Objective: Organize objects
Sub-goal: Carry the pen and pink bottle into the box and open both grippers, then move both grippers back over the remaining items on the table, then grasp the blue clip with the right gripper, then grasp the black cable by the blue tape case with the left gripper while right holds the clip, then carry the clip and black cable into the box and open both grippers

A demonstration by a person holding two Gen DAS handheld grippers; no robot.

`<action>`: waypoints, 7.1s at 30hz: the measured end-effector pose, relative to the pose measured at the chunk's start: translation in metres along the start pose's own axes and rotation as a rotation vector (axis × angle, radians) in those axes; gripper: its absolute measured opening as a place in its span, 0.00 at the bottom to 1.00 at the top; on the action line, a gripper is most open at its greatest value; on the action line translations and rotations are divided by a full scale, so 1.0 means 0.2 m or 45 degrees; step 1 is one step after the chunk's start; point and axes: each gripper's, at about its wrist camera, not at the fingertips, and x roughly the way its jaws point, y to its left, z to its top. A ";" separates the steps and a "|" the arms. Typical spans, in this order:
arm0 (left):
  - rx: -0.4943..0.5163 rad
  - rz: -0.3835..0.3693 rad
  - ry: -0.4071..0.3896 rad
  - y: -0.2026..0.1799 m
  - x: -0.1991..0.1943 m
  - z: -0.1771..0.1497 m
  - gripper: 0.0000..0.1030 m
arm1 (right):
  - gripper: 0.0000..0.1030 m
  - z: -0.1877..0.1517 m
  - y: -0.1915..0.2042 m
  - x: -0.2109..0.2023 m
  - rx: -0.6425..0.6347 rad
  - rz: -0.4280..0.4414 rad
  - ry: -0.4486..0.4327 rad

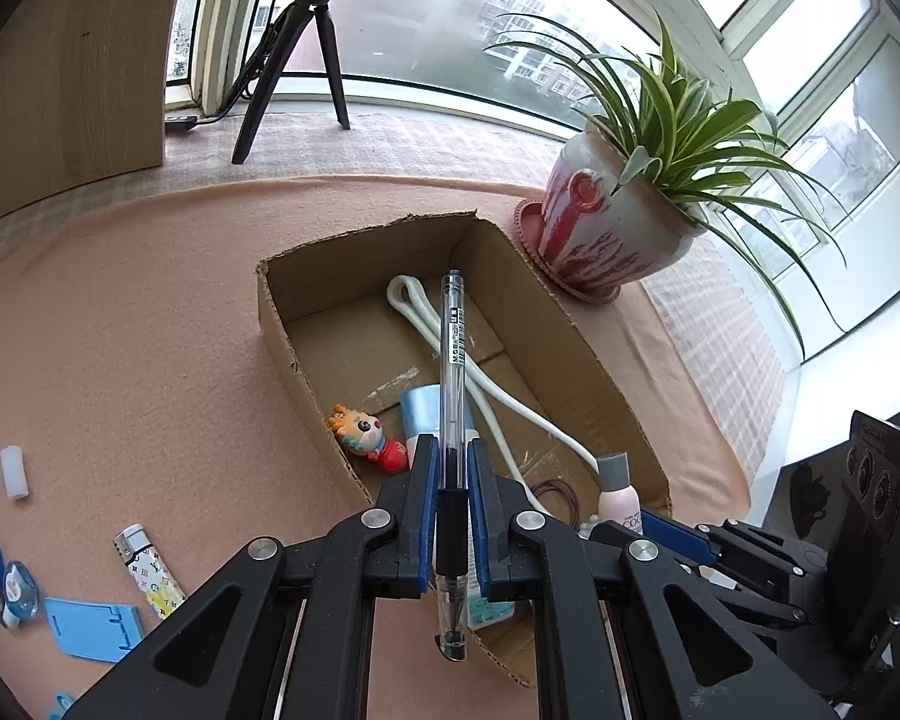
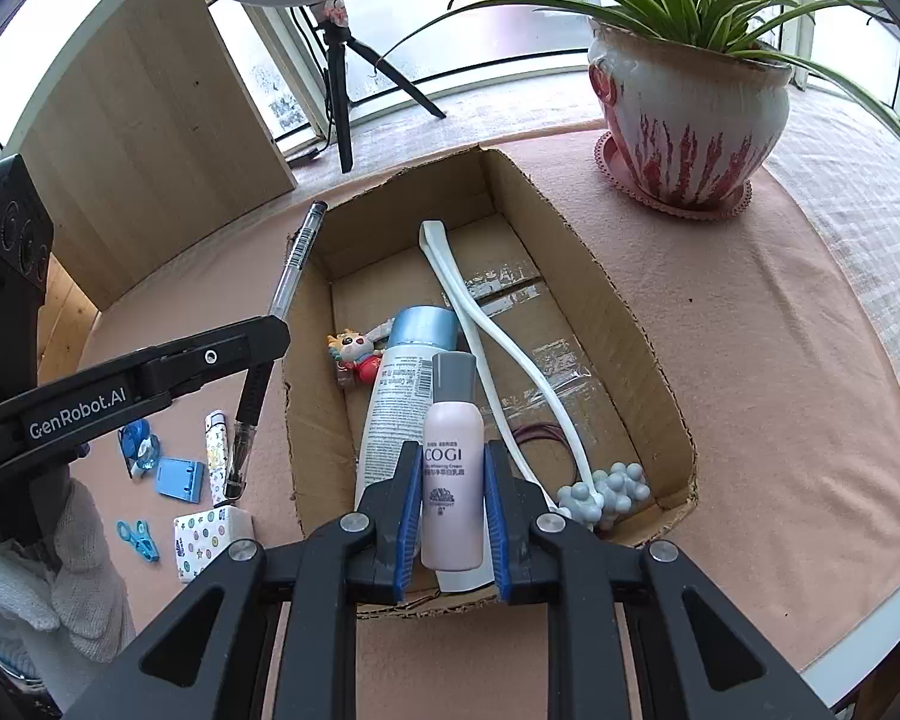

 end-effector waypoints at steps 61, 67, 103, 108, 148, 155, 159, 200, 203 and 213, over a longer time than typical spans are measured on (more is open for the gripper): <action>-0.460 0.401 -0.073 1.56 -0.88 -0.77 0.51 | 0.52 -0.37 0.99 0.13 -0.310 0.175 -0.018; -0.441 0.355 -0.045 1.58 -0.82 -0.77 0.51 | 0.52 -0.43 1.14 0.23 -0.376 0.190 0.063; -0.357 0.234 0.052 1.62 -0.53 -0.49 0.26 | 0.52 -0.56 1.45 0.44 -0.517 0.183 0.207; -0.358 0.241 0.031 1.63 -0.57 -0.51 0.09 | 0.52 -0.56 1.47 0.49 -0.539 0.165 0.233; -0.235 0.342 0.042 1.59 -0.57 -0.55 0.52 | 0.12 -0.54 1.38 0.43 -0.524 0.178 0.214; -0.226 0.284 0.032 1.55 -0.56 -0.56 0.32 | 0.12 -0.53 1.33 0.42 -0.489 0.166 0.205; -0.181 0.300 0.036 1.49 -0.56 -0.58 0.10 | 0.12 -0.52 1.32 0.42 -0.471 0.160 0.203; -0.144 0.038 -0.214 0.81 -0.80 -0.31 0.02 | 0.12 -0.22 0.66 -0.01 -0.192 0.061 -0.098; -0.107 0.009 -0.212 0.68 -0.74 -0.25 0.02 | 0.12 -0.20 0.55 -0.05 -0.162 0.034 -0.116; -0.023 -0.047 -0.174 0.32 -0.47 -0.06 0.02 | 0.12 -0.13 0.28 -0.13 -0.094 -0.015 -0.149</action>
